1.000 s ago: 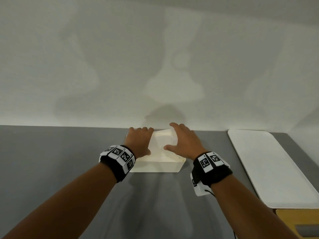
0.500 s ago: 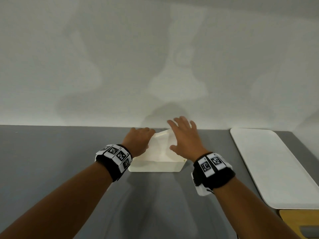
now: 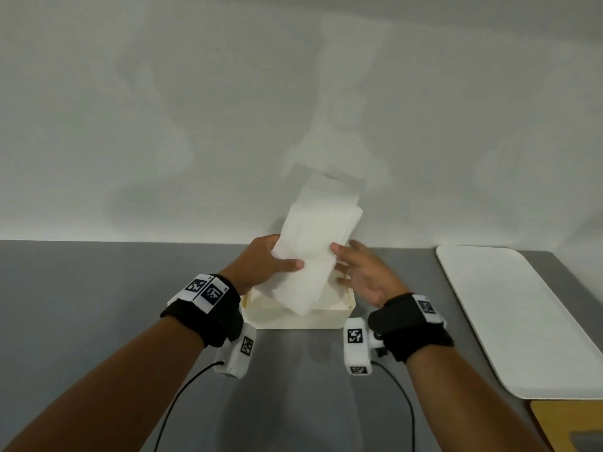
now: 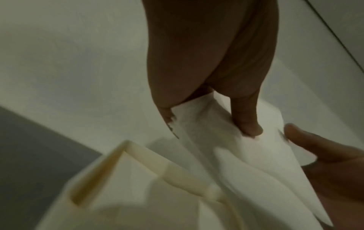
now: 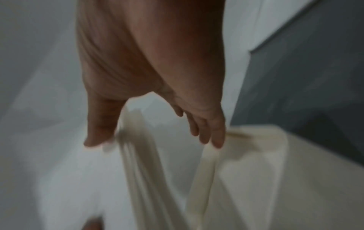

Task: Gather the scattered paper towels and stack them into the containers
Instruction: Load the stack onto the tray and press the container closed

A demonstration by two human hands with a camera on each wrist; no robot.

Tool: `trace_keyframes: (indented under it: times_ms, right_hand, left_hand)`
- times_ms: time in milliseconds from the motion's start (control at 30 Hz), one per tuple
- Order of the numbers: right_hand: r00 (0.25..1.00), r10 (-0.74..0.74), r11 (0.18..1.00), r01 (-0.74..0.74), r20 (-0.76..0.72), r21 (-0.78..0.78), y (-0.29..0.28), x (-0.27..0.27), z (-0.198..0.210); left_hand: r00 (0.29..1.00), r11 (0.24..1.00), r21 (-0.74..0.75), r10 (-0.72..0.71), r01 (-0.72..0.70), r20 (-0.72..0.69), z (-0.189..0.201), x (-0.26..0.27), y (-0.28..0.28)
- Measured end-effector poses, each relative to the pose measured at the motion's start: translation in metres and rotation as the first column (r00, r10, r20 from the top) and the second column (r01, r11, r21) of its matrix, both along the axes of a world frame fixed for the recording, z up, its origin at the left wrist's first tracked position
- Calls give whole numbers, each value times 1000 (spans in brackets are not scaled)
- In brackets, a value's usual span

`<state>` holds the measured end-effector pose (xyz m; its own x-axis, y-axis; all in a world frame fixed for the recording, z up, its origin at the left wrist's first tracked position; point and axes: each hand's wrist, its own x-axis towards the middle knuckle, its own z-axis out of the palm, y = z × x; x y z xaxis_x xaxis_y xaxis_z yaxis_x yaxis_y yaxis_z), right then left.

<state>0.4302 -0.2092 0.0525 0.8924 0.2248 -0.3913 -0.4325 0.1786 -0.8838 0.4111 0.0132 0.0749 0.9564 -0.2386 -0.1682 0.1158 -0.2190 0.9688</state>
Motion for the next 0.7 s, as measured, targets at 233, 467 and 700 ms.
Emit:
trace_keyframes:
  times_ms: [233, 467, 700]
  right_hand:
    - [989, 52, 996, -41, 137, -78, 35, -2, 10]
    - [912, -19, 895, 198, 410, -399, 49, -2, 27]
    - [897, -16, 853, 243, 442, -461, 63, -16, 8]
  left_hand:
    - [992, 987, -157, 1, -20, -124, -12, 2, -14]
    - [914, 947, -63, 320, -314, 250, -14, 12, -33]
    - [883, 924, -27, 373, -381, 286, -31, 1, -44]
